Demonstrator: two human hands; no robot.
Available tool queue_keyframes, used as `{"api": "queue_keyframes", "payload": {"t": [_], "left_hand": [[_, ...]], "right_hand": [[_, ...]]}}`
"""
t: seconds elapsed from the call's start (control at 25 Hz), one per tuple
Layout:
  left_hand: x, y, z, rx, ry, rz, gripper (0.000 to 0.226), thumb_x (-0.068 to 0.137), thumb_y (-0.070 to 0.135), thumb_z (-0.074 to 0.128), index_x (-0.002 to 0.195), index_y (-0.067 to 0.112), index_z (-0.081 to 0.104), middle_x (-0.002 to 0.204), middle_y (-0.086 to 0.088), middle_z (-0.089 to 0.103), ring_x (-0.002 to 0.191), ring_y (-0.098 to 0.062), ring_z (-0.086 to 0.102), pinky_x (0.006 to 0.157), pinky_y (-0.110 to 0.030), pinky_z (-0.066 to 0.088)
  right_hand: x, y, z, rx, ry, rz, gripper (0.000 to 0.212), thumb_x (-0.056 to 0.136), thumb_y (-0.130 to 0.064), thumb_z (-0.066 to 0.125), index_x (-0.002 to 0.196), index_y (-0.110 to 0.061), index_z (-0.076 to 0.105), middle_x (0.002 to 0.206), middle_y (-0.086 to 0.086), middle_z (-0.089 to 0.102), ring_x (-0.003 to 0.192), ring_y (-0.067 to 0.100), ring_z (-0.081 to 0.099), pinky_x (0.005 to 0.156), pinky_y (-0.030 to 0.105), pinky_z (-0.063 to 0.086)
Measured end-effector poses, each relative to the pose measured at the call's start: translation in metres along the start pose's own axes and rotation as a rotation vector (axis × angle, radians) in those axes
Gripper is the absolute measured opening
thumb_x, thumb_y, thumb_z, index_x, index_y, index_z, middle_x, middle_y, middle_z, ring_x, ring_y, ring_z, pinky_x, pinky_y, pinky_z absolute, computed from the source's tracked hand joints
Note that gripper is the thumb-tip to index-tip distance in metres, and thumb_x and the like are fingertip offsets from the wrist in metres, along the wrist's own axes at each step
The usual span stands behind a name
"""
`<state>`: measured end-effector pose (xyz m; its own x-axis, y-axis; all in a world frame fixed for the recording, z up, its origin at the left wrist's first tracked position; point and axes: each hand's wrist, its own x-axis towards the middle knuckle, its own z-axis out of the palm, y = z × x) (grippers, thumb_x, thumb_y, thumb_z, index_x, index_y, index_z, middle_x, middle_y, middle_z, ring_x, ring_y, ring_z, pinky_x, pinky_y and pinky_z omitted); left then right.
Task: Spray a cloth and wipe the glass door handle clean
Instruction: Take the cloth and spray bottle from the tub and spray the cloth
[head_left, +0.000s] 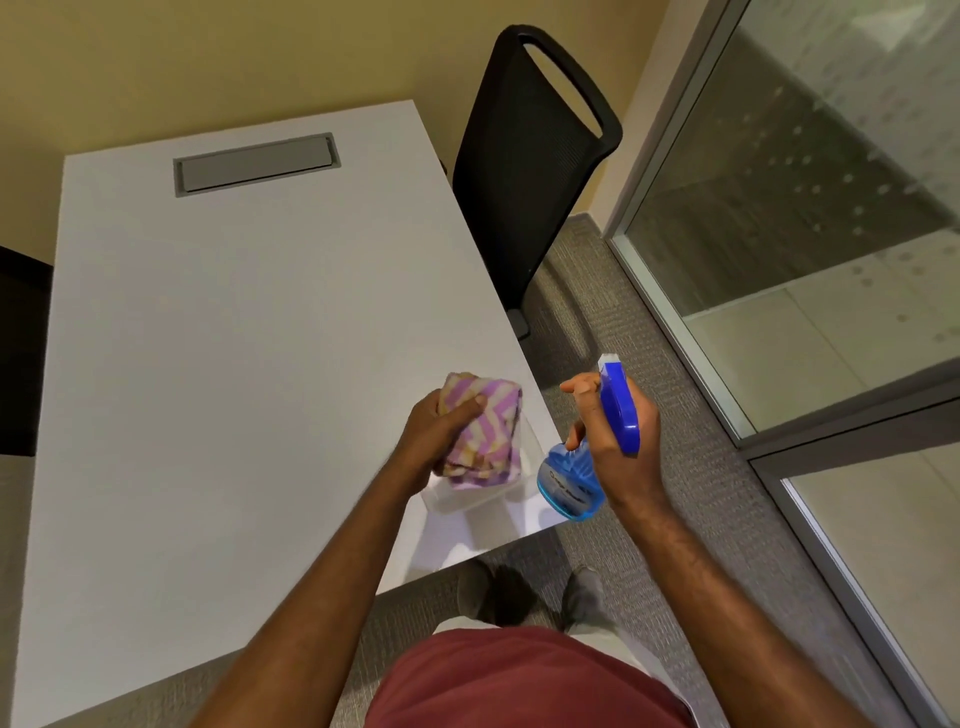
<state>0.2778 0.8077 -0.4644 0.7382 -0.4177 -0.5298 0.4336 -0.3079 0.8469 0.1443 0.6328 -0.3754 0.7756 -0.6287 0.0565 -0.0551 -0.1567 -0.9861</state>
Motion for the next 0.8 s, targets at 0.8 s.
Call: {"api": "queue_keyframes", "payload": {"t": [0.8], "left_hand": [[-0.043,0.108,0.143,0.139,0.002,0.493,0.101,0.074,0.085,0.059,0.155,0.034,0.028,0.159,0.006,0.033,0.142,-0.012,0.041,0.102,-0.032,0.050]], "right_hand": [[0.017,-0.035,-0.079,-0.041,0.204,0.095,0.019,0.094,-0.027,0.076,0.091,-0.015,0.062,0.081,0.012,0.067,0.071,0.026,0.070,0.063,0.038,0.062]]}}
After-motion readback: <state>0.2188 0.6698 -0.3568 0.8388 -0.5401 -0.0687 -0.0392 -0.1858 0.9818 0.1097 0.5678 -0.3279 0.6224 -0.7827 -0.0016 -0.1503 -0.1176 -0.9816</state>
